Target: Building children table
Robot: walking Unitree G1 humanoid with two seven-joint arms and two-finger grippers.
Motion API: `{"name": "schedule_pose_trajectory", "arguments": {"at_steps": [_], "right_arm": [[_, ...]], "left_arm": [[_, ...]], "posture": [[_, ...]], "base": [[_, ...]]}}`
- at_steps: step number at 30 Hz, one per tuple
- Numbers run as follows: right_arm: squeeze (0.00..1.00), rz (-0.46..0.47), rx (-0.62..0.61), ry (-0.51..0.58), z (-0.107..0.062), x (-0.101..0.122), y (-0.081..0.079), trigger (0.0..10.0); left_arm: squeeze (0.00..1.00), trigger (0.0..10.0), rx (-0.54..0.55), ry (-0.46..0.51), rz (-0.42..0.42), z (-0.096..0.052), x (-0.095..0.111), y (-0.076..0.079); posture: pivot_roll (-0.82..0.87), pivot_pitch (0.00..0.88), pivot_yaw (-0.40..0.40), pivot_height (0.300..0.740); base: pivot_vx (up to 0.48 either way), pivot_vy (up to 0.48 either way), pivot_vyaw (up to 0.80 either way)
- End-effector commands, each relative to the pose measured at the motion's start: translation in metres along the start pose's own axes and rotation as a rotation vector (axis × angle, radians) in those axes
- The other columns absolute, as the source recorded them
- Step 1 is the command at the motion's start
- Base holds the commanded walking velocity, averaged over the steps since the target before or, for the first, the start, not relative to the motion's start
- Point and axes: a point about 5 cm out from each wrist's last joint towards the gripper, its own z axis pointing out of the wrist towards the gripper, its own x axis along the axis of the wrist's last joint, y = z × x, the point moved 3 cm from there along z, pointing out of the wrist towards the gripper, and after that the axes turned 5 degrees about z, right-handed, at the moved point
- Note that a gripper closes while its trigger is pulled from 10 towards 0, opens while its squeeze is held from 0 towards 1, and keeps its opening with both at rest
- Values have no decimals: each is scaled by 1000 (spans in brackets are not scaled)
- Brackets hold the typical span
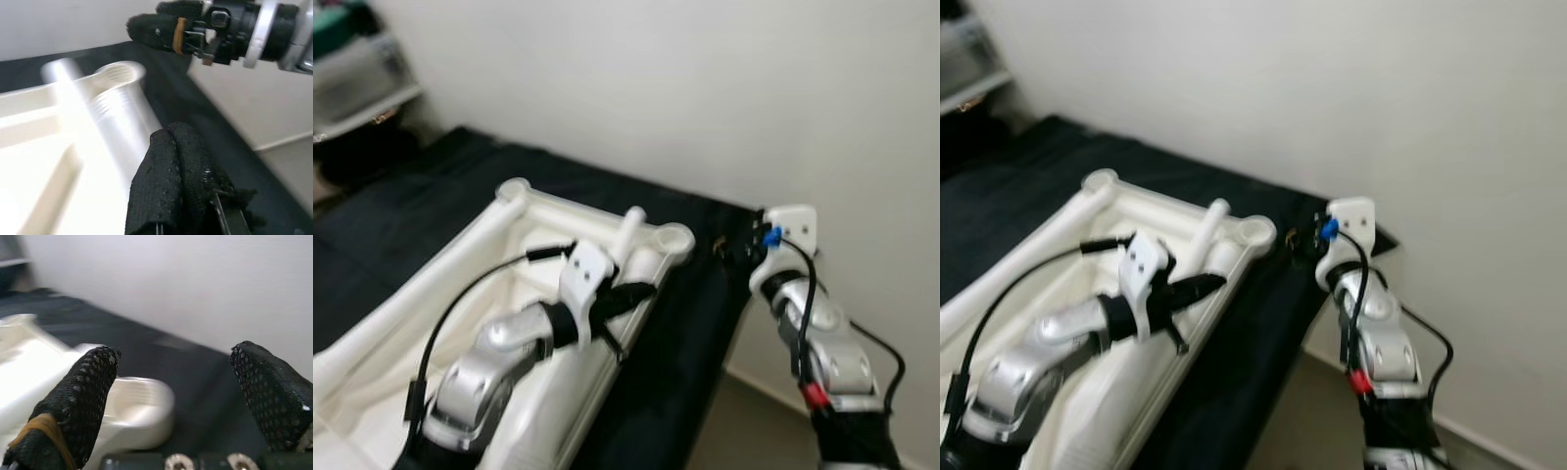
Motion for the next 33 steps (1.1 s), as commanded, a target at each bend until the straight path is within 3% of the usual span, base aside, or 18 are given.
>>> {"name": "schedule_pose_trajectory", "arguments": {"at_steps": [1, 33], "right_arm": [[0, 3, 31, -14, 0, -4, -9, 10000], [0, -14, 14, -28, -4, -7, -3, 10000]], "left_arm": [[0, 10000, 43, -25, -4, -3, -7, -7], [0, 10000, 195, -29, -1, 3, -12, -24]], "posture": [[-125, 0, 13, 740], [-131, 0, 9, 740]], "base": [[0, 0, 0], [0, 0, 0]]}}
